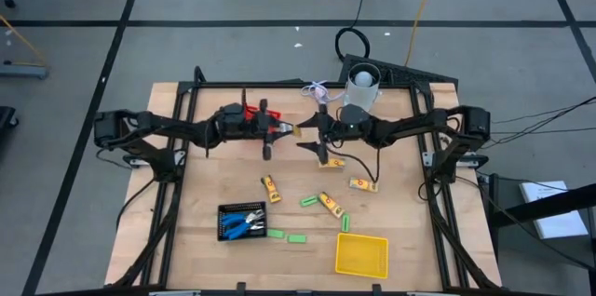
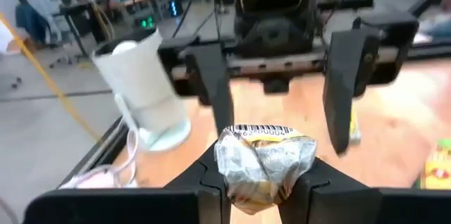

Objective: Pick & Place School Supplies
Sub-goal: Put the crayon box into the red bin

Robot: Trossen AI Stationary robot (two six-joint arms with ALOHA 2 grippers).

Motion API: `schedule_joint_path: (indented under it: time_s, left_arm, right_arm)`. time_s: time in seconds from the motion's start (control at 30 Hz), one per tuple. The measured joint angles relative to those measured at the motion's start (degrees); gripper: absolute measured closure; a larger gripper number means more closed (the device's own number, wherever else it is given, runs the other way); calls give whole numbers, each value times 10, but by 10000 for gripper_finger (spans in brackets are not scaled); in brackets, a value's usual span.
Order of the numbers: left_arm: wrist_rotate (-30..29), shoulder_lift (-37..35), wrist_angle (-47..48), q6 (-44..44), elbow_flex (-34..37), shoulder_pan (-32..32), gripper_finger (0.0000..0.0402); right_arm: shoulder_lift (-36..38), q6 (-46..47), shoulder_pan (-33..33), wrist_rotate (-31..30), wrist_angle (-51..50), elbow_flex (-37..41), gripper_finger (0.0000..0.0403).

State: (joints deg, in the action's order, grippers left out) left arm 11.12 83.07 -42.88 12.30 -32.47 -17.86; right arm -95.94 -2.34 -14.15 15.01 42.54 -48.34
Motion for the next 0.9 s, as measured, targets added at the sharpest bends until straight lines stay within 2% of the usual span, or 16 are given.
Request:
schedule_joint_path:
  time_s: [0.13,0.53,0.63,0.9]
  left_arm:
    - [-20,-34,68,12,0,-26,330]
    - [-155,-138,352,28,0,-77,330]
    - [-188,-146,407,32,0,-80,330]
    - [-199,-124,474,35,1,-86,330]
  right_arm:
    - [10,2,1,3,-8,19,121]
    - [39,18,5,2,-7,83,126]
    - [42,19,7,1,-5,86,126]
    - [44,18,11,1,12,86,126]
